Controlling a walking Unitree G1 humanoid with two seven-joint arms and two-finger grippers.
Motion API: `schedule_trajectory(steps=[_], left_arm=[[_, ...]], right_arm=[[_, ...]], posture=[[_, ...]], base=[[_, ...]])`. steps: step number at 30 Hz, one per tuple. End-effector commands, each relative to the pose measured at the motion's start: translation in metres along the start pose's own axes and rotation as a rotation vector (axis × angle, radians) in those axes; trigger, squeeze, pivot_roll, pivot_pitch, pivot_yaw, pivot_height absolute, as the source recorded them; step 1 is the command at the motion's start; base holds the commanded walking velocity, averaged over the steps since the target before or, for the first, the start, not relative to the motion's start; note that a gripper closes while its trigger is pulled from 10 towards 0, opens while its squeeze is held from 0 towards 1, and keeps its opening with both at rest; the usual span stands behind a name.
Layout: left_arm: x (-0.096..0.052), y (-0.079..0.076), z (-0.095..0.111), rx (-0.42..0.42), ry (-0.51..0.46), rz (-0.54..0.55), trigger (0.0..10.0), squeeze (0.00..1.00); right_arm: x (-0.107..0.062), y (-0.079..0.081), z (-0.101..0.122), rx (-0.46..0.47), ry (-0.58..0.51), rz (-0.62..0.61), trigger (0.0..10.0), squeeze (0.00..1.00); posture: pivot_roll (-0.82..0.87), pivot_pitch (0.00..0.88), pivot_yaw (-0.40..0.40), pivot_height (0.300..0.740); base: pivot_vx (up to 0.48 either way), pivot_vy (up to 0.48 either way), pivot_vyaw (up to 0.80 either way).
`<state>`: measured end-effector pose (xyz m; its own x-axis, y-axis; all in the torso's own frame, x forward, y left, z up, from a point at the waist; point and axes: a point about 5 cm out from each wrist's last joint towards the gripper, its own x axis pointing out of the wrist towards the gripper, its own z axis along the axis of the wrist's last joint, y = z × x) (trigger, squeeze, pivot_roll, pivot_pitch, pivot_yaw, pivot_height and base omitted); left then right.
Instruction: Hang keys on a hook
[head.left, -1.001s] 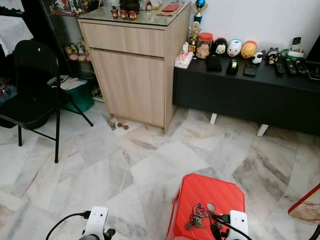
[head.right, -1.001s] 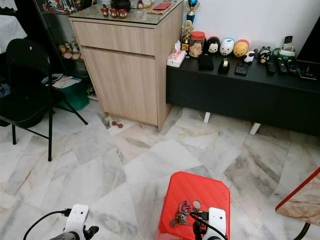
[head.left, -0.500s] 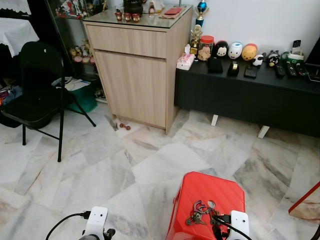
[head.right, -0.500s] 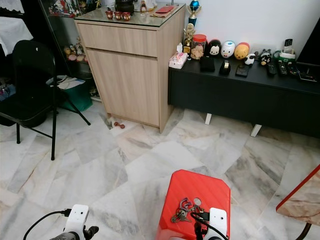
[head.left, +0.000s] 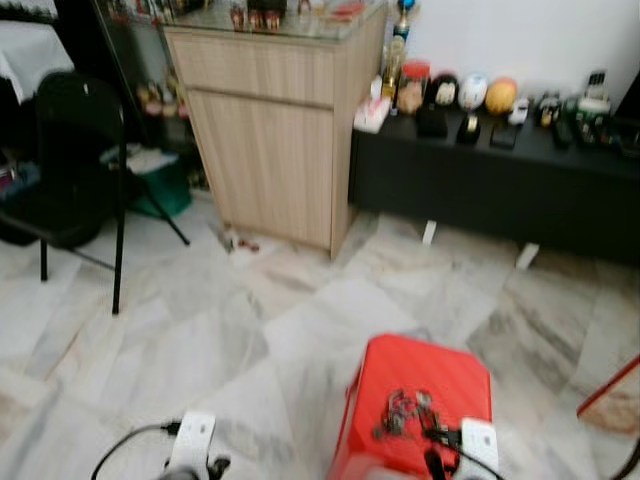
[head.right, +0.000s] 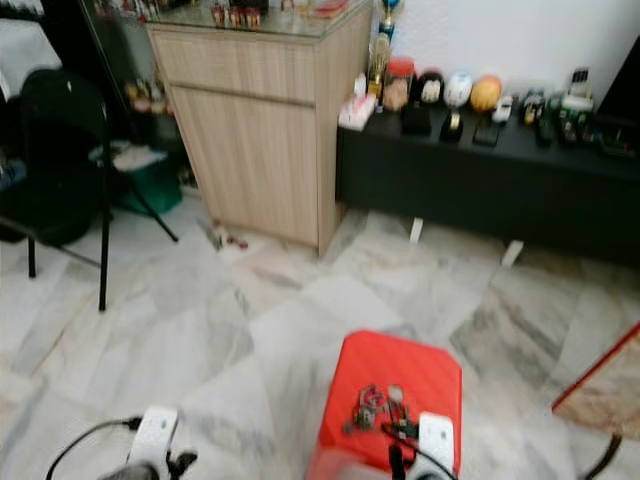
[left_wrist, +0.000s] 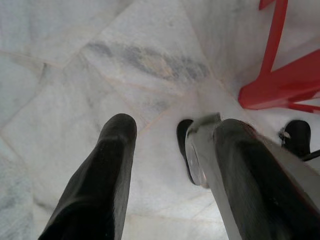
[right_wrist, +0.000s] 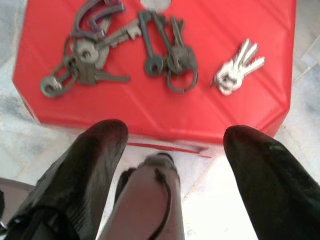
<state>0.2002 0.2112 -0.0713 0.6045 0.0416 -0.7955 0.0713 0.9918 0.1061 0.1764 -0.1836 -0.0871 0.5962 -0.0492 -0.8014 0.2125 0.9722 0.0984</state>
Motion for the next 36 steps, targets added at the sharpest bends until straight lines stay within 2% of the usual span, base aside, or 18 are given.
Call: schedule_trajectory(steps=[1, 5, 11, 22, 36], left_arm=[[-0.0004, 0.0015, -0.002, 0.003, 0.008, 0.006, 10.0, 0.0], [-0.0004, 0.0014, -0.0021, 0.004, 0.009, 0.007, 10.0, 0.0], [-0.0005, 0.0012, -0.0026, 0.005, 0.01, 0.006, 10.0, 0.0], [-0.0006, 0.0016, -0.0026, 0.005, 0.009, 0.01, 10.0, 0.0], [-0.0007, 0.0022, -0.0032, 0.006, 0.01, 0.013, 10.0, 0.0]], right_arm=[[-0.0002, -0.0012, 0.0005, 0.01, -0.009, -0.007, 10.0, 0.0], [-0.0002, -0.0012, 0.0006, 0.016, -0.011, -0.008, 10.0, 0.0], [-0.0004, 0.0004, 0.0006, 0.091, -0.028, 0.01, 10.0, 0.0], [-0.0007, 0.002, 0.0031, 0.149, -0.065, 0.038, 10.0, 0.0], [-0.0015, 0.0044, 0.005, 0.33, -0.128, 0.065, 10.0, 0.0]], posture=[[0.08, 0.013, -0.01, 0.648], [0.08, 0.014, -0.01, 0.648], [0.08, 0.015, -0.009, 0.648], [0.08, 0.016, -0.01, 0.648], [0.08, 0.02, -0.009, 0.648]], base=[[0.0, 0.0, 0.0], [0.0, 0.0, 0.0], [0.0, 0.0, 0.0], [0.0, 0.0, 0.0], [0.0, 0.0, 0.0]])
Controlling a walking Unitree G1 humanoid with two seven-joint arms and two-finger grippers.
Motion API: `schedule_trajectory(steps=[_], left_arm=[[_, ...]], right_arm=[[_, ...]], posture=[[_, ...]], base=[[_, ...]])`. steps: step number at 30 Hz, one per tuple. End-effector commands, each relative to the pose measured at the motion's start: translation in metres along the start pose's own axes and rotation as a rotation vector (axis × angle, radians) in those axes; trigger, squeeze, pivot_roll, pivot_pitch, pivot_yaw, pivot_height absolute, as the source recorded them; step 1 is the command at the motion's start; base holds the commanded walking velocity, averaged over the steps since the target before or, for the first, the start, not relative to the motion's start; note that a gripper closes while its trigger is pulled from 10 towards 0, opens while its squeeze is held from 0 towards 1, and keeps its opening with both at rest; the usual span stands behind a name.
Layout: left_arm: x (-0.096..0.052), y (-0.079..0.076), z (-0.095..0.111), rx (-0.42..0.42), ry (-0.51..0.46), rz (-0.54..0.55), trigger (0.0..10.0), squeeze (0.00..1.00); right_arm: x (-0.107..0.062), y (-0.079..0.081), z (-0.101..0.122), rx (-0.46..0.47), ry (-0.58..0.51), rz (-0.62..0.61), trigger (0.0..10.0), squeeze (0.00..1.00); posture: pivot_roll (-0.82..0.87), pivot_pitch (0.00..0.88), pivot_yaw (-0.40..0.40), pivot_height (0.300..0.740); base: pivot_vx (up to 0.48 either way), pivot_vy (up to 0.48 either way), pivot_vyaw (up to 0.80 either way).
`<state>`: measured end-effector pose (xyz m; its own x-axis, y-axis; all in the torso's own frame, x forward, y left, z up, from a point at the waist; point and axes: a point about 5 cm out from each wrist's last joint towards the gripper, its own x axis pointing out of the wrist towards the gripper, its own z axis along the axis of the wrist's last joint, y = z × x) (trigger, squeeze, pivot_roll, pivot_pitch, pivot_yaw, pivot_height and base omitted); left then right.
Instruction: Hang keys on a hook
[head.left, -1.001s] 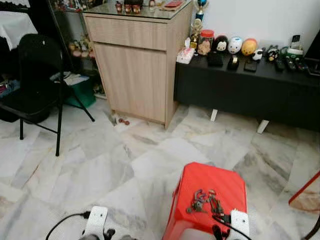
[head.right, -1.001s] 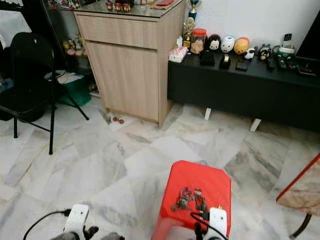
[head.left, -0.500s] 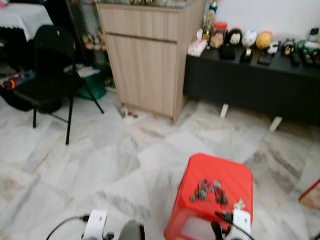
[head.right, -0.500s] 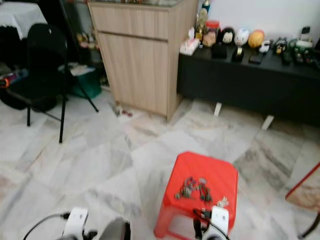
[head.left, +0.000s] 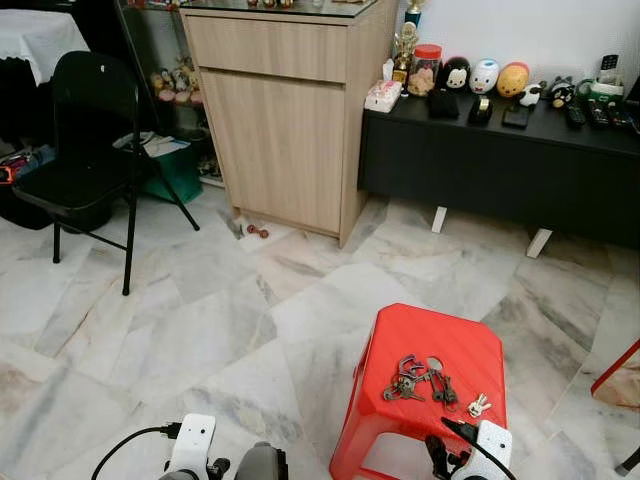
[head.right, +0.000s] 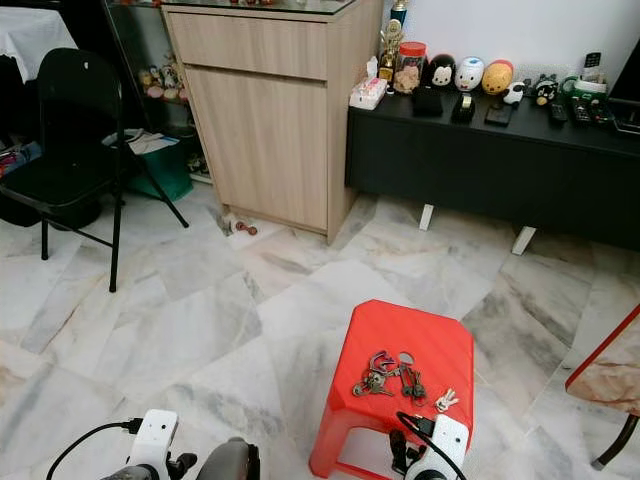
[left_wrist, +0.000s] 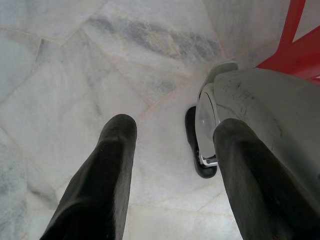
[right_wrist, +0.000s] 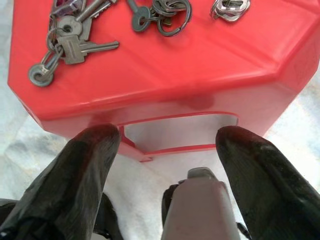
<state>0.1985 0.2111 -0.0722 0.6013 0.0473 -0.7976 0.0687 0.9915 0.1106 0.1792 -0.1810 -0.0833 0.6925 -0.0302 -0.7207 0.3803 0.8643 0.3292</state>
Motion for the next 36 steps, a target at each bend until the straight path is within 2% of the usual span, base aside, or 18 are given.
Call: schedule_trajectory(steps=[1, 9, 10, 11, 12, 15, 21, 23, 25, 31, 36], left_arm=[[0.0, 0.003, -0.001, 0.005, 0.005, 0.008, 10.0, 0.0], [-0.001, 0.003, -0.002, 0.005, 0.007, 0.007, 10.0, 0.0], [-0.001, 0.003, -0.002, 0.005, 0.006, 0.007, 10.0, 0.0], [-0.001, 0.003, -0.002, 0.005, 0.006, 0.007, 10.0, 0.0], [-0.001, 0.002, -0.002, 0.005, 0.006, 0.007, 10.0, 0.0], [-0.001, 0.002, -0.003, 0.004, 0.007, 0.008, 10.0, 0.0], [-0.001, 0.001, -0.003, 0.002, 0.009, 0.006, 10.0, 0.0], [-0.001, 0.001, -0.003, 0.003, 0.009, 0.005, 10.0, 0.0], [-0.001, 0.001, -0.003, 0.003, 0.008, 0.007, 10.0, 0.0], [-0.001, 0.001, -0.002, -0.001, 0.003, 0.01, 10.0, 0.0], [0.0, 0.001, -0.001, -0.005, -0.001, 0.009, 10.0, 0.0]], right_arm=[[0.0, 0.001, 0.001, 0.038, -0.021, 0.002, 10.0, 0.0], [0.0, 0.002, 0.002, 0.021, -0.028, 0.02, 10.0, 0.0], [0.0, 0.001, 0.005, -0.06, -0.042, 0.018, 10.0, 0.0], [0.0, 0.001, 0.005, -0.06, -0.042, 0.018, 10.0, 0.0], [0.0, 0.001, 0.008, -0.121, -0.053, 0.023, 10.0, 0.0], [0.0, 0.002, 0.012, -0.188, -0.08, 0.032, 10.0, 0.0], [0.0, 0.002, 0.014, -0.177, -0.105, 0.026, 10.0, 0.0], [0.011, 0.039, 0.057, -0.226, -0.273, 0.092, 10.0, 0.0], [0.012, 0.06, 0.082, -0.27, -0.386, 0.131, 10.0, 0.0], [0.011, 0.067, 0.092, -0.294, -0.458, 0.155, 10.0, 0.0], [0.012, 0.071, 0.088, -0.319, -0.427, 0.168, 10.0, 0.0]], posture=[[0.08, 0.021, -0.009, 0.648], [0.08, 0.021, -0.008, 0.648], [0.08, 0.023, -0.009, 0.648], [0.08, 0.023, -0.009, 0.648], [0.08, 0.024, -0.009, 0.648], [0.08, 0.024, -0.01, 0.648], [0.08, 0.024, -0.012, 0.648], [0.08, 0.024, -0.012, 0.648], [0.08, 0.024, -0.013, 0.648], [0.08, 0.023, -0.014, 0.648], [0.08, 0.022, -0.017, 0.648]], base=[[0.0, 0.0, 0.0], [0.0, 0.0, 0.0], [0.0, 0.0, 0.0], [0.0, 0.0, 0.0], [0.0, 0.0, 0.0], [0.0, 0.0, 0.0], [0.0, 0.0, 0.0], [0.0, 0.0, 0.0], [0.0, 0.0, 0.0], [0.0, 0.0, 0.0], [0.0, 0.0, 0.0]])
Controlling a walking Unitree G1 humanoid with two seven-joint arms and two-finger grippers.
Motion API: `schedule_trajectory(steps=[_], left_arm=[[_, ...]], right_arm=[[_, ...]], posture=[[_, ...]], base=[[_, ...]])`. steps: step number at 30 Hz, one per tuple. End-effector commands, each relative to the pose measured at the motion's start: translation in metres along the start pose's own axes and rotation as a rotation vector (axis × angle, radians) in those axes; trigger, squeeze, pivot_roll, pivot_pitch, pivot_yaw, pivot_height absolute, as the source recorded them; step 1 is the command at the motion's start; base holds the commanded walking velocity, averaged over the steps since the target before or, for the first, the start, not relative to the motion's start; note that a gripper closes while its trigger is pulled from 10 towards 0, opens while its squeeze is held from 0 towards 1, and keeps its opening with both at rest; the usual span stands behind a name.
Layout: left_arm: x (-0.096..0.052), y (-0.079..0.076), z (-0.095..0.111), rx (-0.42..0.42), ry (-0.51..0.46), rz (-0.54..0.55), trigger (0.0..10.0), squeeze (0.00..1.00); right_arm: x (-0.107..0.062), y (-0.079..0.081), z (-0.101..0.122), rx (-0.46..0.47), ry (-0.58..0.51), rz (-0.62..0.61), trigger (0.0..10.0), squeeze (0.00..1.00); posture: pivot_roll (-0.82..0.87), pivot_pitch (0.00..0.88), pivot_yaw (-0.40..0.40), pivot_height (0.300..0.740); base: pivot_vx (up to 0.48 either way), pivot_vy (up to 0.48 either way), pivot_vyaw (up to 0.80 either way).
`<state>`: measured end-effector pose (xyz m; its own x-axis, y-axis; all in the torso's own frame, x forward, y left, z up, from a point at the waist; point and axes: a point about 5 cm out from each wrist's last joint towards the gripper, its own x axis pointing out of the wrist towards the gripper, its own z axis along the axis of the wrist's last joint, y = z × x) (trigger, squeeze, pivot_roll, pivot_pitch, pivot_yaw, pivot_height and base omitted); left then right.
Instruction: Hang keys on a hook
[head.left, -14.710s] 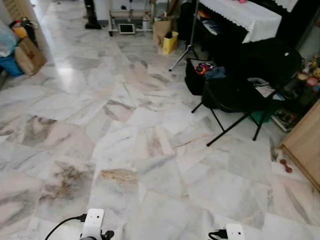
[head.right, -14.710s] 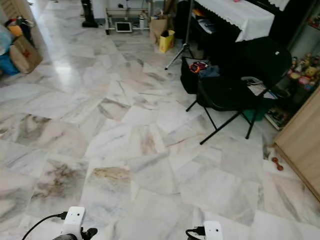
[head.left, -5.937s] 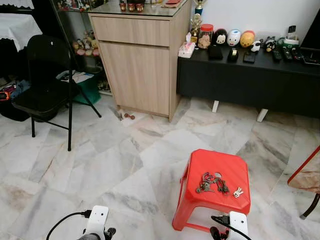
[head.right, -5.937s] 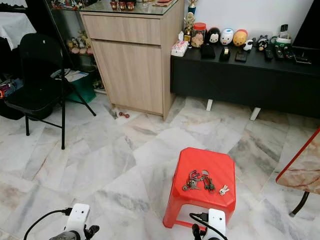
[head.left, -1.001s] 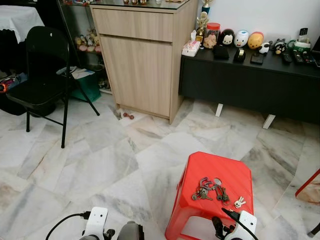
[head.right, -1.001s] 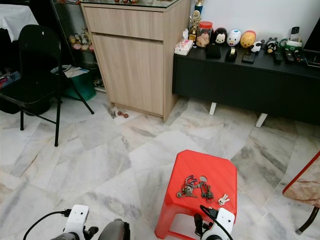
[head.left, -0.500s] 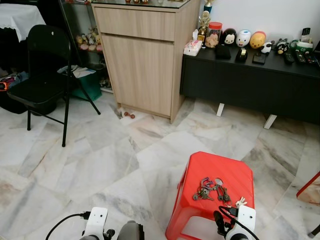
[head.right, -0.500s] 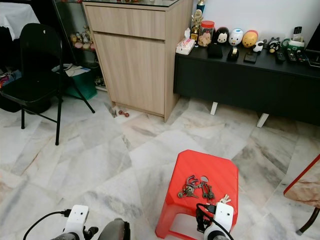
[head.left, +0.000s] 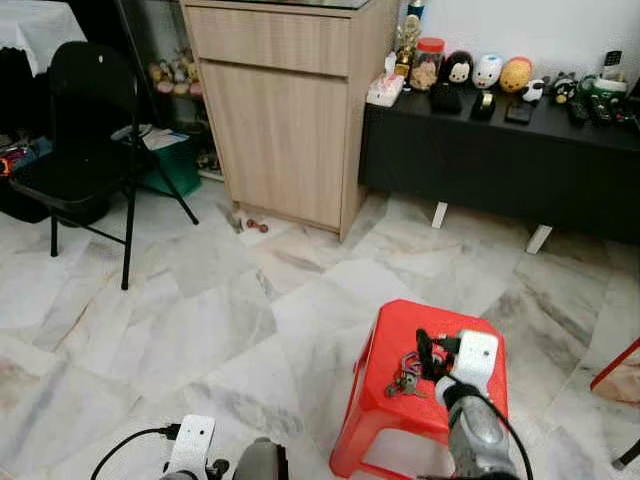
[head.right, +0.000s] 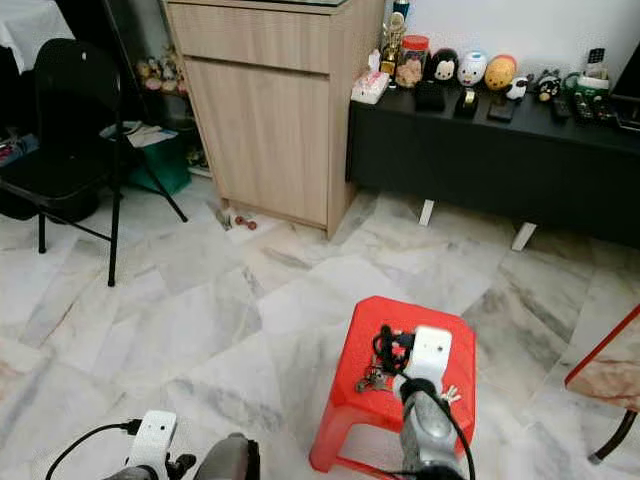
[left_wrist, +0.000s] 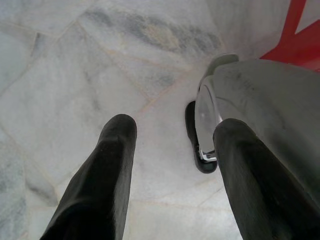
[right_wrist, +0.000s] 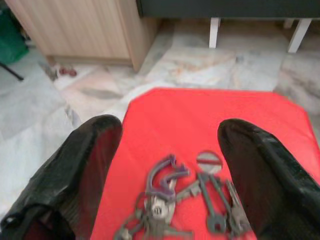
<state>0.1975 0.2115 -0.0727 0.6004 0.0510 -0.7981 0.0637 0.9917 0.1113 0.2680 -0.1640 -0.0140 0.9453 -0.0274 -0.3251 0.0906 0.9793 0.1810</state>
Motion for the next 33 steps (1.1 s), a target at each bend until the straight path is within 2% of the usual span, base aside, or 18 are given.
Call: schedule_trajectory(steps=[1, 5, 6, 8, 12, 15, 17, 21, 24, 33], left_arm=[[0.0, 0.001, 0.0, -0.001, -0.003, 0.005, 10.0, 0.0], [0.0, 0.001, 0.001, -0.005, -0.006, 0.008, 10.0, 0.0], [0.0, 0.0, 0.001, -0.008, -0.008, 0.007, 10.0, 0.0], [0.0, 0.0, 0.001, -0.009, -0.008, 0.007, 10.0, 0.0], [0.0, 0.0, 0.002, -0.011, -0.009, 0.006, 10.0, 0.0], [0.0, 0.0, 0.002, -0.014, -0.01, 0.006, 10.0, 0.0], [0.0, 0.0, 0.001, -0.015, -0.01, 0.007, 10.0, 0.0], [0.0, 0.0, 0.001, -0.016, -0.009, 0.007, 10.0, 0.0], [0.0, 0.0, 0.001, -0.018, -0.008, 0.005, 10.0, 0.0], [0.0, 0.0, 0.002, -0.025, -0.01, 0.007, 10.0, 0.0]], right_arm=[[0.0, 0.0, -0.002, -0.015, 0.027, 0.002, 10.0, 0.0], [-0.002, 0.002, -0.012, -0.034, 0.109, 0.03, 10.0, 0.0], [-0.004, 0.004, -0.02, -0.049, 0.166, 0.035, 10.0, 0.0], [-0.005, 0.003, -0.022, -0.051, 0.185, 0.032, 10.0, 0.0], [-0.012, 0.0, -0.039, -0.01, 0.298, 0.021, 10.0, 0.0], [-0.015, -0.003, -0.043, 0.041, 0.328, -0.005, 10.0, 0.0], [-0.015, -0.004, -0.043, 0.073, 0.327, -0.01, 10.0, 0.0], [-0.015, -0.008, -0.043, 0.067, 0.341, -0.017, 10.0, 0.0], [-0.015, -0.002, -0.045, 0.066, 0.343, -0.016, 10.0, 0.0], [-0.015, 0.0, -0.044, 0.069, 0.34, -0.003, 10.0, 0.0]], posture=[[0.08, 0.022, -0.017, 0.648], [0.08, 0.022, -0.018, 0.648], [0.08, 0.023, -0.02, 0.648], [0.08, 0.024, -0.021, 0.648], [0.08, 0.025, -0.021, 0.648], [0.08, 0.026, -0.021, 0.648], [0.08, 0.027, -0.021, 0.648], [0.08, 0.028, -0.02, 0.648], [0.08, 0.028, -0.02, 0.648], [0.08, 0.029, -0.021, 0.648]], base=[[0.0, 0.0, 0.0], [0.0, 0.0, 0.0], [0.0, 0.0, 0.0], [0.0, 0.0, 0.0], [0.0, 0.0, 0.0], [0.0, 0.0, 0.0], [0.0, 0.0, 0.0], [0.0, 0.0, 0.0], [0.0, 0.0, 0.0], [0.0, 0.0, 0.0]])
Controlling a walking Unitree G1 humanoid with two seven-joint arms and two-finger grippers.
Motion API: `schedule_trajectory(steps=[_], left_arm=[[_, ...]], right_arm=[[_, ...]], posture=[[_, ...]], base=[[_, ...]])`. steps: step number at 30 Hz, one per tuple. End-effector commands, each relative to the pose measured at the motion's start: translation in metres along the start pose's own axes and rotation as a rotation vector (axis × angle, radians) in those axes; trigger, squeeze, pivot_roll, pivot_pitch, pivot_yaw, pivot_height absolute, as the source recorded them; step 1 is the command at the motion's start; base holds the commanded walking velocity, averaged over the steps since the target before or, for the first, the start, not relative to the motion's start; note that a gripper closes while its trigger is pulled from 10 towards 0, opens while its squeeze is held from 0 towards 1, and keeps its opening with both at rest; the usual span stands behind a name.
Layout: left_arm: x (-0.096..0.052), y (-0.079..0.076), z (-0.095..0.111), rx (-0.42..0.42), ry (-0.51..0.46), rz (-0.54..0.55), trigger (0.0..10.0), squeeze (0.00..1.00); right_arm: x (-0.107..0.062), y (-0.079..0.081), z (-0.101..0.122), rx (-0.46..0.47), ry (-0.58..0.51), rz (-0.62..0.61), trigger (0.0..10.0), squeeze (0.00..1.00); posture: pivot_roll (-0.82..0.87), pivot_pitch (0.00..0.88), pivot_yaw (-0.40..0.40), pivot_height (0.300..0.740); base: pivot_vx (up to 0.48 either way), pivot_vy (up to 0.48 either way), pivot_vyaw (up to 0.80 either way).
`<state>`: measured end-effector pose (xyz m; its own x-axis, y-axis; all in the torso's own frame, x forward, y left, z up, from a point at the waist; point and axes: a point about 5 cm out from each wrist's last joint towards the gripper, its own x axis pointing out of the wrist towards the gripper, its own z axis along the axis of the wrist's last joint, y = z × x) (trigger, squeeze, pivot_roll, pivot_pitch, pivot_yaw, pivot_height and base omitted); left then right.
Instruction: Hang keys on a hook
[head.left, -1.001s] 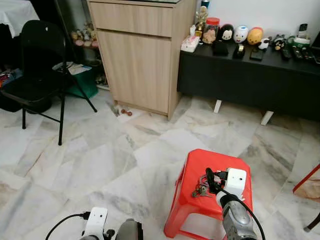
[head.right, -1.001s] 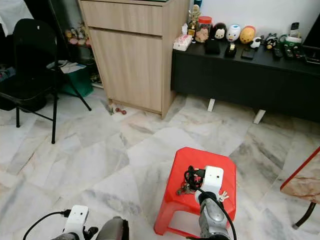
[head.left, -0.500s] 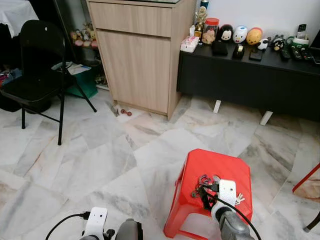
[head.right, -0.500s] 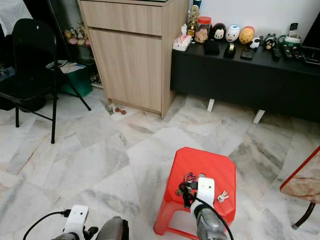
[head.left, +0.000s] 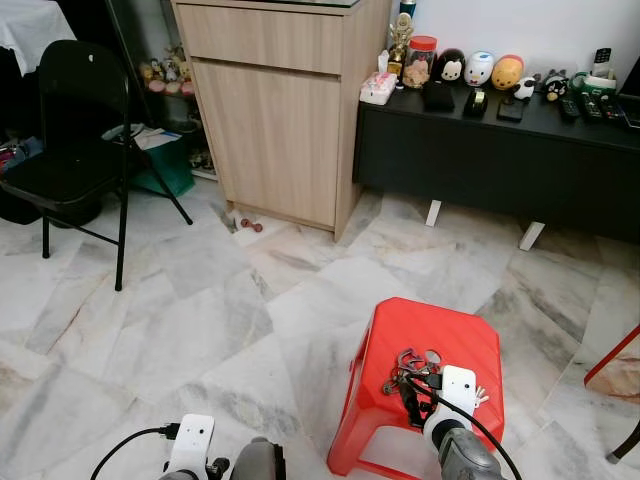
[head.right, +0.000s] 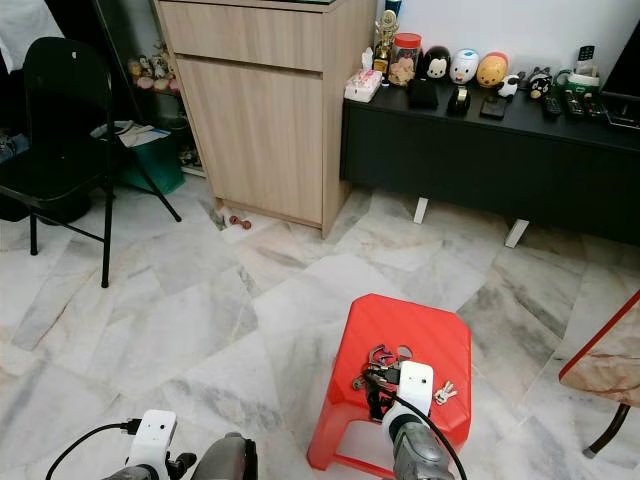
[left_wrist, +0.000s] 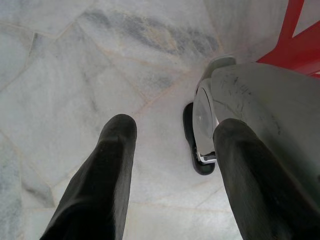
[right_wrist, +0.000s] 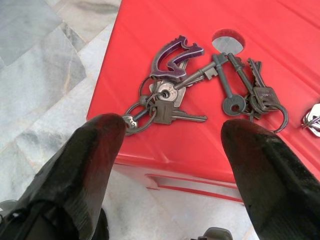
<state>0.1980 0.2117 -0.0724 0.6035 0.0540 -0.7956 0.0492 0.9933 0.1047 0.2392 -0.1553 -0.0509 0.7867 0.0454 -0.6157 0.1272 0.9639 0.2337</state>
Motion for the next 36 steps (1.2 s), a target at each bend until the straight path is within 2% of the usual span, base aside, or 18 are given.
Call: schedule_trajectory(steps=[1, 24, 33, 36], left_arm=[[0.0, 0.0, 0.002, -0.009, -0.007, 0.003, 10.0, 0.0], [0.0, 0.0, 0.002, -0.011, -0.009, 0.005, 10.0, 0.0], [0.0, 0.001, 0.002, -0.008, -0.01, 0.005, 10.0, 0.0], [0.0, 0.001, 0.002, -0.009, -0.011, 0.006, 10.0, 0.0]], right_arm=[[0.0, 0.001, 0.001, 0.005, 0.0, 0.005, 10.0, 0.0], [0.0, -0.001, -0.002, -0.006, 0.012, 0.004, 10.0, 0.0], [-0.003, -0.02, -0.003, 0.146, 0.026, -0.15, 10.0, 0.0], [-0.003, -0.023, -0.004, 0.143, 0.037, -0.162, 10.0, 0.0]], posture=[[0.08, 0.028, -0.021, 0.648], [0.08, 0.03, -0.022, 0.648], [0.08, 0.029, -0.02, 0.648], [0.08, 0.029, -0.02, 0.648]], base=[[0.0, 0.0, 0.0], [0.0, 0.0, 0.0], [0.0, 0.0, 0.0], [0.0, 0.0, -0.14]])
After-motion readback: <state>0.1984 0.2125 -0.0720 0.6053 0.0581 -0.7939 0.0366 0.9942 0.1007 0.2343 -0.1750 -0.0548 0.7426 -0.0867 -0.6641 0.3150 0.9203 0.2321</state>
